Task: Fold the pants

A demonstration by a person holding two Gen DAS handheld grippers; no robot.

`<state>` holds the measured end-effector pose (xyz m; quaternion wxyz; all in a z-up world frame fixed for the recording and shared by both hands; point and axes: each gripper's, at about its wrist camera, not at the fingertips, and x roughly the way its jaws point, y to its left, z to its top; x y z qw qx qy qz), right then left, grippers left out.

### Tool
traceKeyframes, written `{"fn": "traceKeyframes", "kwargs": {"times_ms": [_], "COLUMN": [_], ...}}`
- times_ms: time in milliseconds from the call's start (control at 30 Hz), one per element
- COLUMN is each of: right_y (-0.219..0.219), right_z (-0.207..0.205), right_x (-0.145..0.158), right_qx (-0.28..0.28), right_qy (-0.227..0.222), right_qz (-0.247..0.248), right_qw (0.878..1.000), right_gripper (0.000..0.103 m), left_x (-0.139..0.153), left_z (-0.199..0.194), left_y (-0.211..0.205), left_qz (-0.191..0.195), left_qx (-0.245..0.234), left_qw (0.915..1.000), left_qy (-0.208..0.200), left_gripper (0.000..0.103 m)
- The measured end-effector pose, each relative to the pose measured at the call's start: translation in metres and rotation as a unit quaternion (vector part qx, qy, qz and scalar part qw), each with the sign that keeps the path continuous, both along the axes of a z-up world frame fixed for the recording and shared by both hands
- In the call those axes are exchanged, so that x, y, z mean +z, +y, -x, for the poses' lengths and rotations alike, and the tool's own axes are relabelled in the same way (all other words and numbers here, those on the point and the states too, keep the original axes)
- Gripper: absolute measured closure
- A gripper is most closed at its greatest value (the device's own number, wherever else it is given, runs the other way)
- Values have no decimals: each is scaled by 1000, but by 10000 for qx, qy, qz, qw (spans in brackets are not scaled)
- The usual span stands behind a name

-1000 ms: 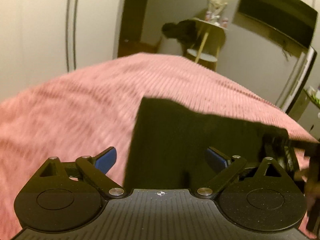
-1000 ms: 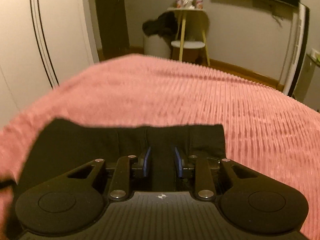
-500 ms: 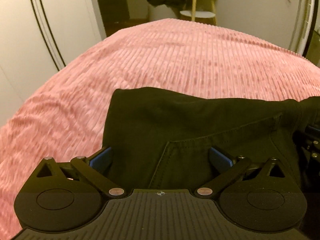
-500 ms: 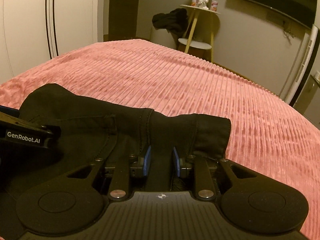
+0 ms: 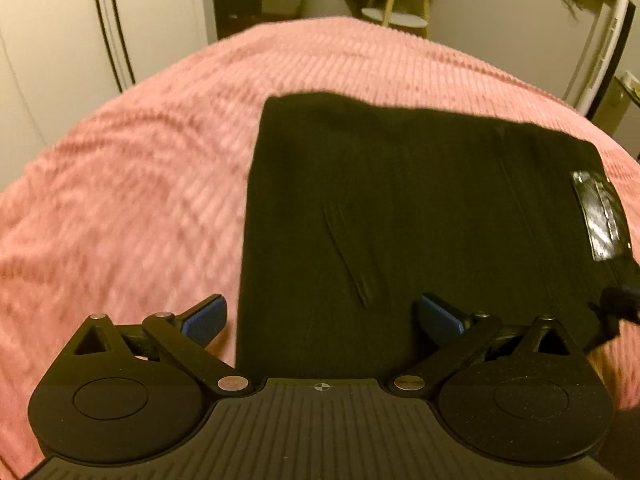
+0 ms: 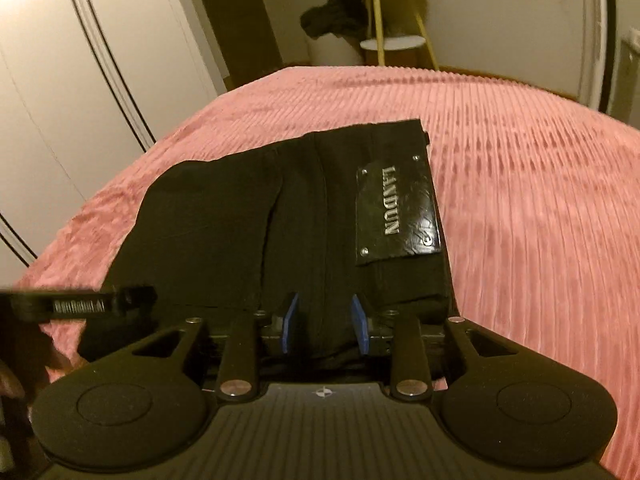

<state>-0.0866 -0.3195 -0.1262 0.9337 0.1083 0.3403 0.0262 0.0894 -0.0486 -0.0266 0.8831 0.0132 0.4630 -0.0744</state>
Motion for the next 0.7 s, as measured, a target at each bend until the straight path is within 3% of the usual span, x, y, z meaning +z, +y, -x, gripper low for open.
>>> {"fn": "traceKeyframes", "kwargs": {"times_ms": [100,167,233,333,400,500,600,700], "right_y": [2,-10,-26,-61,-90,-122,-140,-151], "right_z": [0,1,5,6,-3,-26,-48,-64], "right_x": [3,10,16,18,10,-14,-38,-53], "right_qx": [79,39,-160,-606,-737,-635,-342,-230], "right_qy": [62,-27,-209,-292,-237,198,473,560], "right_qz": [63,-170,-369,-528,-940,-1663,-2343,-2752], "right_qw": [9999,9998,9990,9963,9926,9838,9704,9595], "right_gripper": [72,67,52,52,50,46,31,29], "left_x": [-1,2,5,8,6,-2,-14,-28], "left_z": [3,2,1,-11,-23,-42,-58,-72], "left_y": [9,19,28,42,47,48,44,44], "left_qz": [315,413,364,615,1030,1621,1568,1880], "left_qx": [20,49,135,213,126,-80,-273,-478], "left_qw": [9993,9989,9991,9978,9943,9854,9851,9767], "left_qy": [182,222,150,141,222,507,655,920], "left_gripper": [0,0,0,0,0,0,0,0]}}
